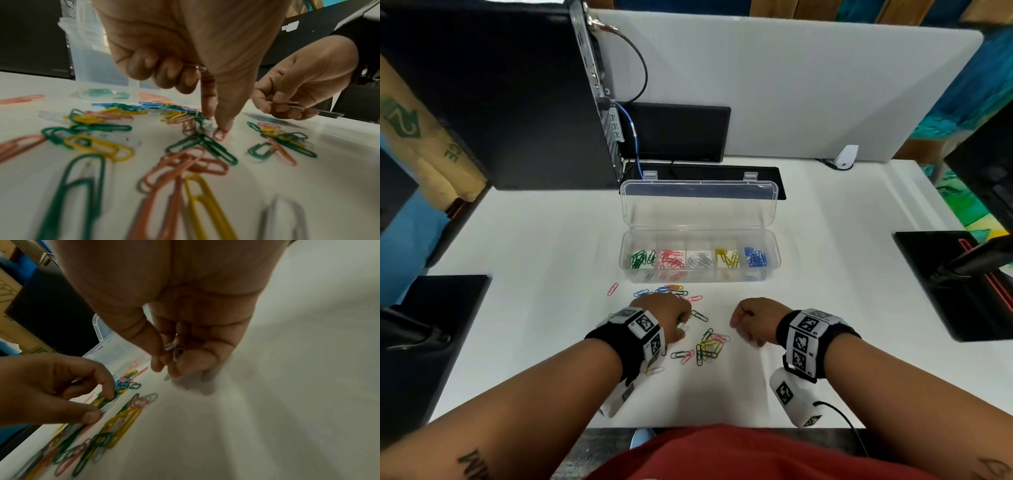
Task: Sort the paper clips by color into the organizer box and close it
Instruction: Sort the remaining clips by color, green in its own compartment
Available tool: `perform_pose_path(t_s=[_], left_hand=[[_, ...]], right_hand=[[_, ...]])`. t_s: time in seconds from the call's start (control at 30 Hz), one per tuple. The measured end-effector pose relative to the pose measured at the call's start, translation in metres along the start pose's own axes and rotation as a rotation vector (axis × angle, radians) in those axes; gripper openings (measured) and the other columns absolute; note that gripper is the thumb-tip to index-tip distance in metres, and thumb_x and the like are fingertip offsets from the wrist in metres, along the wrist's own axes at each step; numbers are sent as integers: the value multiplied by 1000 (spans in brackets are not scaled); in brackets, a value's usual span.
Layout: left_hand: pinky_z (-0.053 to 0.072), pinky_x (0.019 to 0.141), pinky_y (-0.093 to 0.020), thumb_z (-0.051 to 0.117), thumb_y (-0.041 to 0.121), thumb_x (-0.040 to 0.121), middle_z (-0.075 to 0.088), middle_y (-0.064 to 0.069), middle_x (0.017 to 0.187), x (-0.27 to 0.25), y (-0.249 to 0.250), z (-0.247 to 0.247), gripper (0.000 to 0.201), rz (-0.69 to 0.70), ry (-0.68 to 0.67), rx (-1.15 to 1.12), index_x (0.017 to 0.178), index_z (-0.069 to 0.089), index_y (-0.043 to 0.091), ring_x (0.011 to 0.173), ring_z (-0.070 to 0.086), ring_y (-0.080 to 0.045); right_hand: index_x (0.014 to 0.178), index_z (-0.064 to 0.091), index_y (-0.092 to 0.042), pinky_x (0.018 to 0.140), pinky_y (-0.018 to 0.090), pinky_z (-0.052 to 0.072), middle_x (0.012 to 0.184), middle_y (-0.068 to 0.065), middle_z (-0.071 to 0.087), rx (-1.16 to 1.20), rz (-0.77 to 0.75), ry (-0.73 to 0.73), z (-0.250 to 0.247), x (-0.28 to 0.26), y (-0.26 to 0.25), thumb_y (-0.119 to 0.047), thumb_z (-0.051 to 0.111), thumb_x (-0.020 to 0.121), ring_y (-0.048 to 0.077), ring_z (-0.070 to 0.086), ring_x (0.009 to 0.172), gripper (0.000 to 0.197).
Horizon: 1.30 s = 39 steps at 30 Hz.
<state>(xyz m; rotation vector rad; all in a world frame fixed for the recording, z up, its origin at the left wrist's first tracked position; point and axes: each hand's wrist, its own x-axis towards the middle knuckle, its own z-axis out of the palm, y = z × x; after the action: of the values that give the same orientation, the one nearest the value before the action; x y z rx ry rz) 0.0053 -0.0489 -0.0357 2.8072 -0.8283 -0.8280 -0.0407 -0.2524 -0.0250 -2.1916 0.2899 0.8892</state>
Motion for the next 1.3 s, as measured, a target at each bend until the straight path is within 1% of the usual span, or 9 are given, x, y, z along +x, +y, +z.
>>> perform_pose_path(t_s=[0.17,0.27,0.4,0.53,0.73,0.83,0.97,1.1,1.3], left_hand=[[43,73,-26,57,28,81,59,8,91,0,-2,0,6,-21,-27,-47,83,51,30,90,58,-18],[45,78,-27,56,25,82,63,5,101,-1,-2,-2,9,-50,-42,-61,91,57,28,93,58,-18],[45,79,-26,57,23,83,63,3,103,0,3,-5,16,-87,-77,-70,99,61,24,93,57,-17],[41,75,-24,59,22,82,62,1,100,-2,7,-7,10,-88,-90,-49,92,57,23,94,57,-19],[37,68,-23,59,24,83,55,6,83,0,7,-8,7,-37,-108,-10,83,53,25,80,49,-14],[37,63,-22,57,21,84,48,11,70,-1,4,-9,9,-18,-81,-43,78,52,25,78,49,-13],[45,77,-25,60,20,81,51,14,74,1,-8,-13,25,-64,-32,-209,61,46,28,81,52,-11],[40,60,-15,67,18,79,54,12,75,-2,-12,-23,20,-89,43,-425,68,52,26,71,51,-7],[43,57,-18,65,5,83,57,3,70,-1,-14,-24,17,-187,20,-868,82,57,20,58,50,-9]], right_hand=[[88,58,-16,52,17,49,69,-3,55,-16,-29,-49,3,-1,0,-10,53,87,8,52,57,8],[90,57,-22,54,15,38,70,-11,47,-229,-90,5,4,1,-1,-20,63,84,6,47,62,8],[90,52,-28,67,22,36,76,-11,45,-453,-151,30,11,5,-3,-26,65,83,13,45,83,15],[100,62,-18,76,23,36,91,-4,49,-515,-185,28,14,8,-6,-24,63,84,14,46,86,17],[75,53,-24,75,24,43,87,-7,54,-517,-161,3,16,11,-9,-19,63,80,14,51,84,12],[76,55,-22,74,23,40,82,-6,54,-437,-150,-10,11,9,-8,-17,64,80,13,50,82,11],[70,54,-22,68,20,41,71,-11,53,-273,-128,22,-1,7,-7,-14,66,79,11,52,77,17],[69,51,-22,54,18,39,69,-7,55,-151,-105,36,-8,7,-7,-11,64,80,8,49,60,20],[82,61,-16,49,23,43,70,7,56,295,-52,-97,1,5,-10,9,38,84,16,50,57,34]])
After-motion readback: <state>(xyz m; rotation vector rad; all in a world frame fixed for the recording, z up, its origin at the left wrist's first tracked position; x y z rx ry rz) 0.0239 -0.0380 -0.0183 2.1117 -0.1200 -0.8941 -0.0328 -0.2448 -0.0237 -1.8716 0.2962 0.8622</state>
